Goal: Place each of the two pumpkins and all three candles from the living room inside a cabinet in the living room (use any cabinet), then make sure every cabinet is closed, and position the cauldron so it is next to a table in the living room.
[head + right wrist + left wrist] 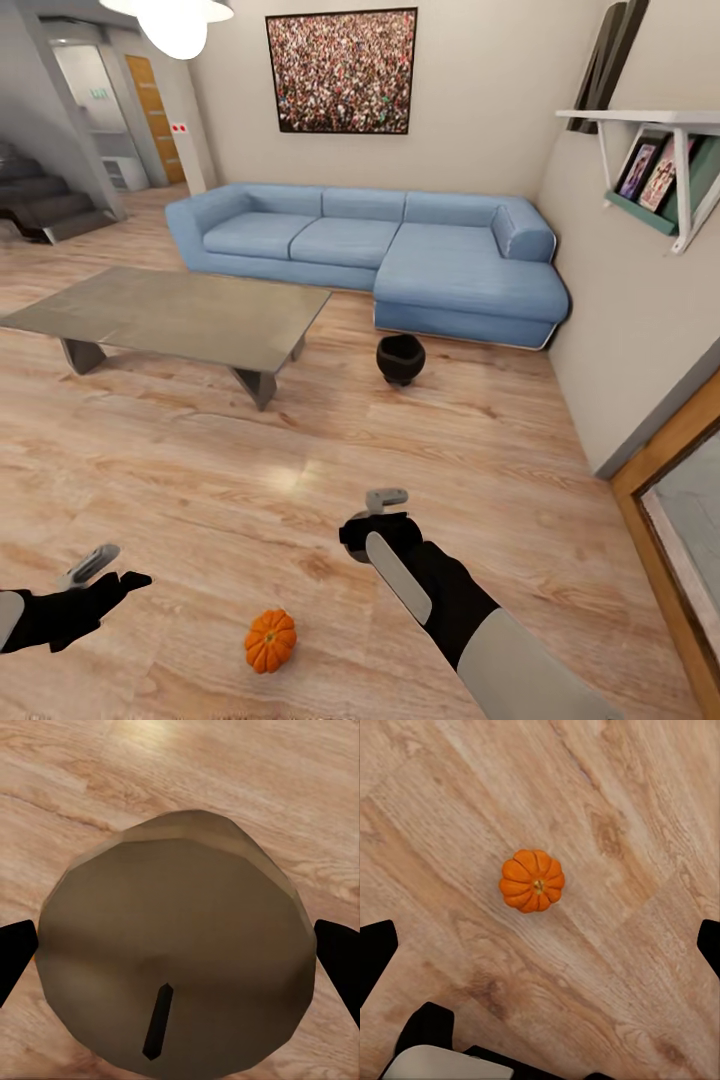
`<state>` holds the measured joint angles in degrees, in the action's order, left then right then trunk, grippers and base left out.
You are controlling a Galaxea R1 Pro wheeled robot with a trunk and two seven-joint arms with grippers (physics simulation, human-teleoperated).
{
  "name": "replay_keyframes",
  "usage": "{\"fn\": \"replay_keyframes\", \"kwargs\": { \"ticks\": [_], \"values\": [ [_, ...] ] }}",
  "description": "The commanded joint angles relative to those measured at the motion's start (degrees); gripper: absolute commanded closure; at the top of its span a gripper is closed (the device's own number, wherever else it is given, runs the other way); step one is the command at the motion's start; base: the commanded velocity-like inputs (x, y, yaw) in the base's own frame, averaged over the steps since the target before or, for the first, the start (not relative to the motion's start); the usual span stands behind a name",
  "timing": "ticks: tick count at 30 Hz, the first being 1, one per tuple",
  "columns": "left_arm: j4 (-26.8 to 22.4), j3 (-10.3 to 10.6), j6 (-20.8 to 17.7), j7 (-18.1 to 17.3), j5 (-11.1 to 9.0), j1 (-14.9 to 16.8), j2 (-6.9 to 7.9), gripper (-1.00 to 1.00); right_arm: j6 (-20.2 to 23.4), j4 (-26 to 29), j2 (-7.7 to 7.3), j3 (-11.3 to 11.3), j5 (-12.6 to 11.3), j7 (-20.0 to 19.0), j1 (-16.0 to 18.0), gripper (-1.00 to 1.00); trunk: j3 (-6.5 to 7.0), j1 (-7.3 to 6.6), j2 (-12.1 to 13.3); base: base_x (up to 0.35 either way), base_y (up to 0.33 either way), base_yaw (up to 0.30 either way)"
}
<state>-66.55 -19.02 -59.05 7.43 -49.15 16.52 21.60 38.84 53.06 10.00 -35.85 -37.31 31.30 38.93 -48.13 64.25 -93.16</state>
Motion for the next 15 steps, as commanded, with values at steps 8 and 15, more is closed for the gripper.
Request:
{"fn": "replay_keyframes", "kwargs": {
  "ticks": [8, 15],
  "values": [
    [0.0, 0.0, 0.0, 0.0, 0.0, 0.0, -0.07, -1.0, 0.0, 0.1, 0.0, -0.1, 0.1, 0.0, 0.0, 1.0, 0.9, -1.76, 3.2, 0.0, 0.0, 0.212],
    [0.0, 0.0, 0.0, 0.1, 0.0, 0.0, -0.07, -1.0, 0.0, 0.1, 0.0, -0.2, 0.1, 0.0, 0.0, 1.0, 1.69, -3.3, 6.0, 0.0, 0.0, 0.212]
  ]
}}
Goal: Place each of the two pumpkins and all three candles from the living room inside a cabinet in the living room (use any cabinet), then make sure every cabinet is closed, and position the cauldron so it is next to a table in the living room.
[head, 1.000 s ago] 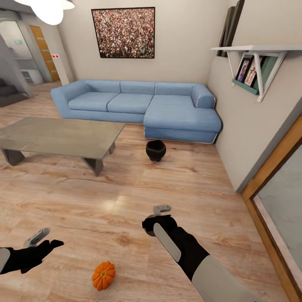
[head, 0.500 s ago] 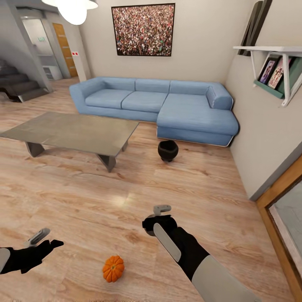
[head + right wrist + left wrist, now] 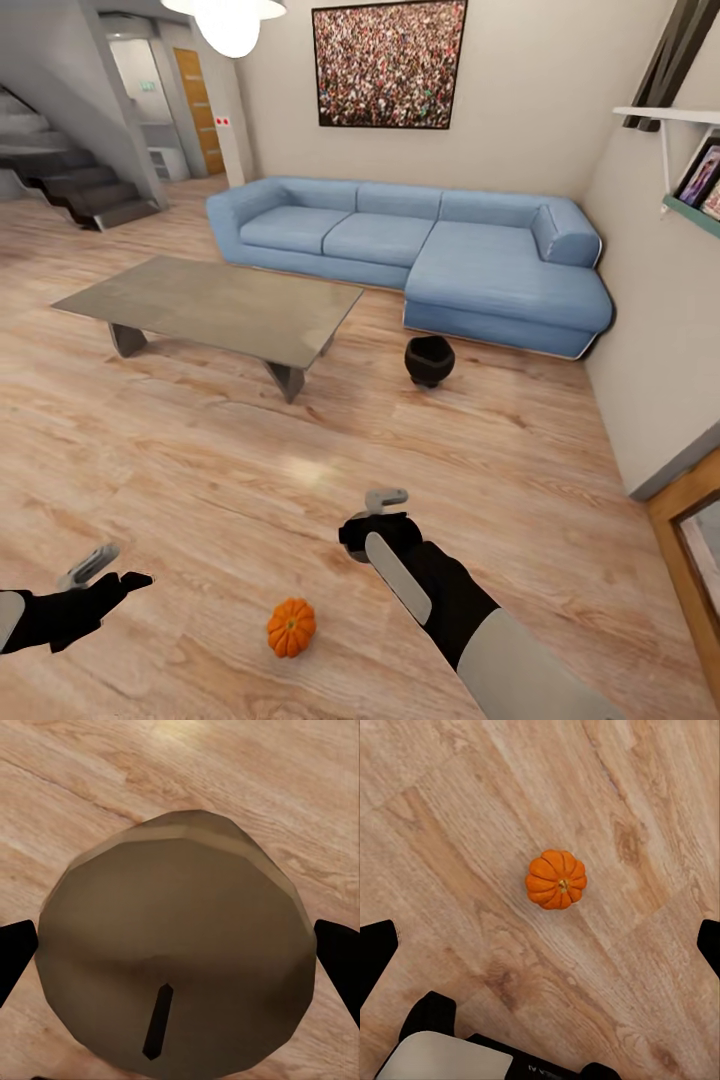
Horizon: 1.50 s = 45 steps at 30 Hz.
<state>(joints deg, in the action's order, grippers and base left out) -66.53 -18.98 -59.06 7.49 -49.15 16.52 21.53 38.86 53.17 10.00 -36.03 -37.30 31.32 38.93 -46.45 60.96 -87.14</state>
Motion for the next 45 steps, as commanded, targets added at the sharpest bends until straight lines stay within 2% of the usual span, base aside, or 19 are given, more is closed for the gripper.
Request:
{"fn": "replay_keyframes", "kwargs": {
  "ticks": [1, 28, 45],
  "values": [
    [0.0, 0.0, 0.0, 0.0, 0.0, 0.0, 0.0, -1.0, 0.0, 0.0, 0.0, 0.0, 0.0, 0.0, 0.0, 1.0, 0.12, -0.23, 0.4, 0.0, 0.0, 0.212],
    [0.0, 0.0, 0.0, -0.1, 0.0, 0.0, 0.0, -1.0, 0.0, -0.2, 0.0, 0.0, -0.1, 0.0, 0.0, 1.0, 3.15, -6.16, 11.2, 0.0, 0.0, 0.212],
    [-0.1, -0.1, 0.0, -0.2, -0.1, 0.0, 0.0, -1.0, 0.2, -0.2, 0.0, -0.1, -0.1, -0.1, 0.0, 1.0, 2.01, -6.16, 11.2, 0.027, 0.006, 0.212]
  ]
}}
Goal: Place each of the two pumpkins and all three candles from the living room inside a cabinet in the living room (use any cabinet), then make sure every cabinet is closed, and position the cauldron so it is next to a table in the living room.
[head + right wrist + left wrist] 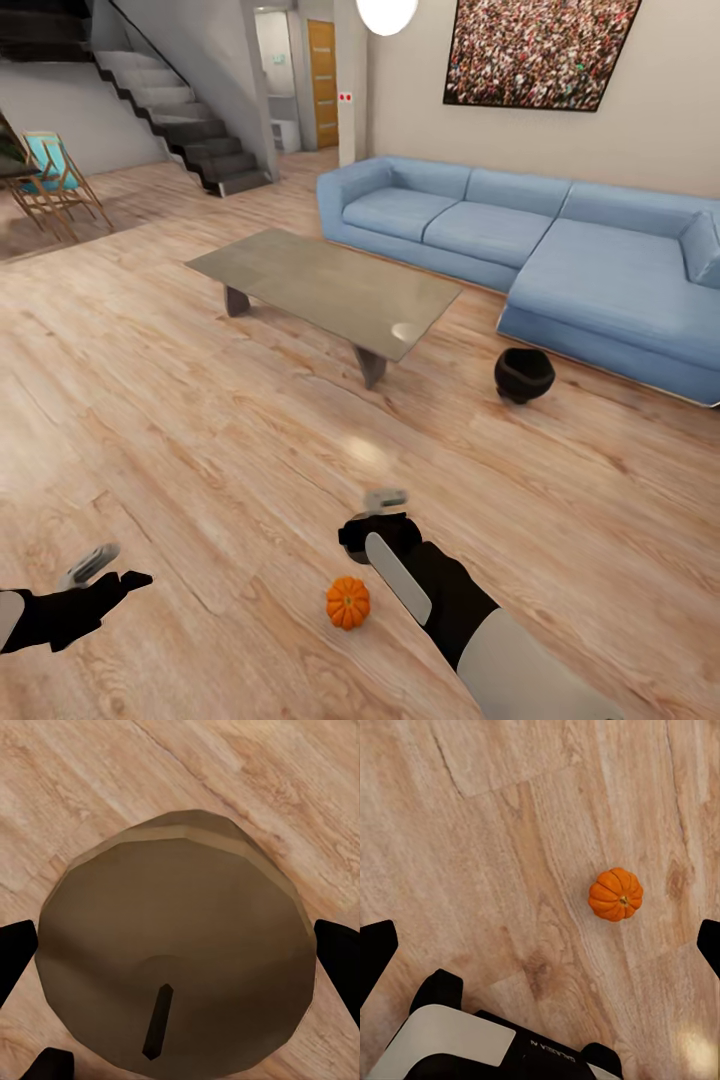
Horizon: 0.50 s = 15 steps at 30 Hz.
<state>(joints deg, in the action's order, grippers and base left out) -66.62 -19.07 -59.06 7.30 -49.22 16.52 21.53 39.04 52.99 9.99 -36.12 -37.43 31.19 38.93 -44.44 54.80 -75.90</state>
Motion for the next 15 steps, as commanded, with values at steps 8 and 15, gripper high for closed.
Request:
{"fn": "replay_keyframes", "kwargs": {
  "ticks": [8, 15],
  "values": [
    [0.0, 0.0, 0.0, 0.0, 0.0, 0.0, 0.0, -1.0, 0.0, 0.0, 0.0, 0.0, 0.1, 0.0, 0.0, 1.0, -0.54, 0.0, 0.0, 0.066, 0.015, 0.212],
    [0.0, 0.0, 0.0, 0.0, 0.0, 0.0, 0.0, -1.0, 0.0, 0.0, 0.0, 0.0, 0.1, 0.1, 0.0, 1.0, -0.98, 0.0, 0.0, 0.002, 0.0, 0.221]
  ]
}}
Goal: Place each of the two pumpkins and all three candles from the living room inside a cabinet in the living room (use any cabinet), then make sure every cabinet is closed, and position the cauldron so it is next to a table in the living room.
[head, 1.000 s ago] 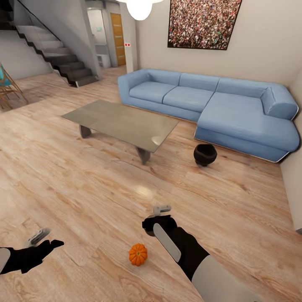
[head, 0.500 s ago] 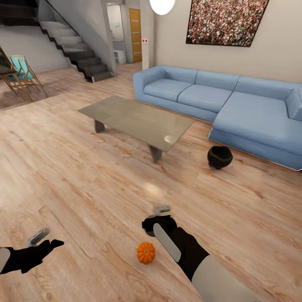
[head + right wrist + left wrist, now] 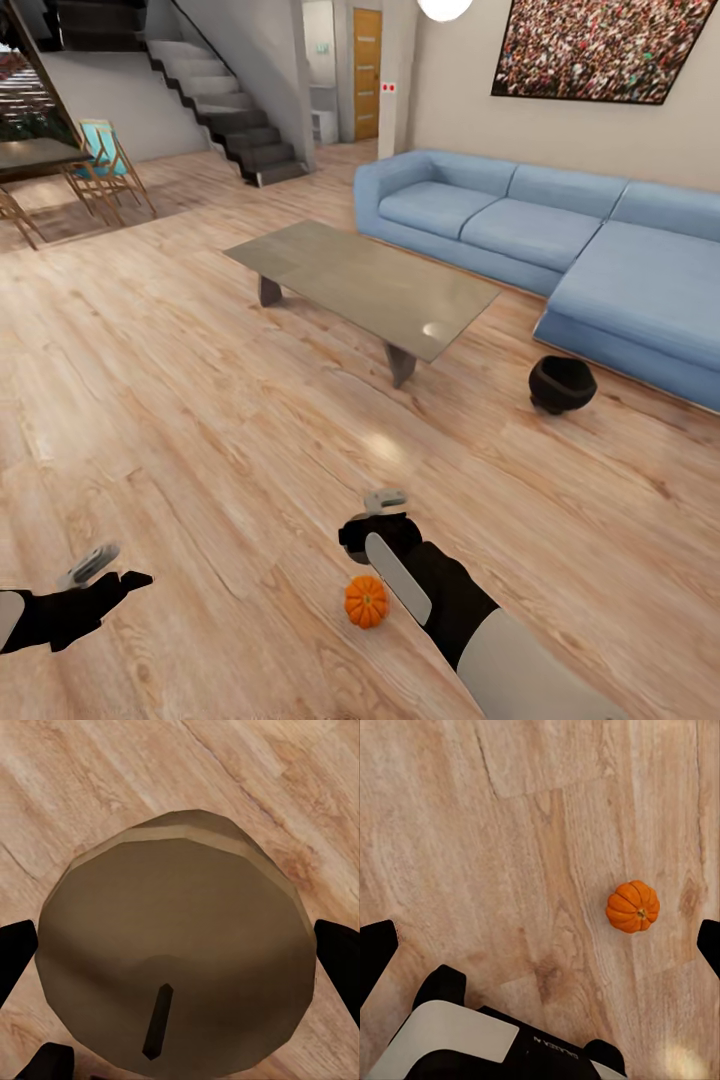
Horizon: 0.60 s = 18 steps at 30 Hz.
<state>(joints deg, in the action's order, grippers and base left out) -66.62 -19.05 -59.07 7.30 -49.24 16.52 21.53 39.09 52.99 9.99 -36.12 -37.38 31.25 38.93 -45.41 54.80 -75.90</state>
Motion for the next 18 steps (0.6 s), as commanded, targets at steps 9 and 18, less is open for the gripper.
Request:
{"fn": "replay_keyframes", "kwargs": {
  "ticks": [9, 18],
  "values": [
    [0.0, 0.0, 0.0, 0.0, 0.0, 0.0, 0.0, -1.0, 0.0, 0.0, 0.0, -2.1, 0.0, 0.1, 0.0, 1.0, -0.08, 0.0, 0.0, 0.0, 0.0, 0.278],
    [0.0, 0.1, 0.0, 0.0, 0.0, 0.0, 0.0, -1.0, -0.3, 0.1, 0.0, -3.8, -0.1, 0.1, 0.0, 1.0, -0.08, 0.0, 0.0, 0.0, 0.0, 0.29]
  ]
}}
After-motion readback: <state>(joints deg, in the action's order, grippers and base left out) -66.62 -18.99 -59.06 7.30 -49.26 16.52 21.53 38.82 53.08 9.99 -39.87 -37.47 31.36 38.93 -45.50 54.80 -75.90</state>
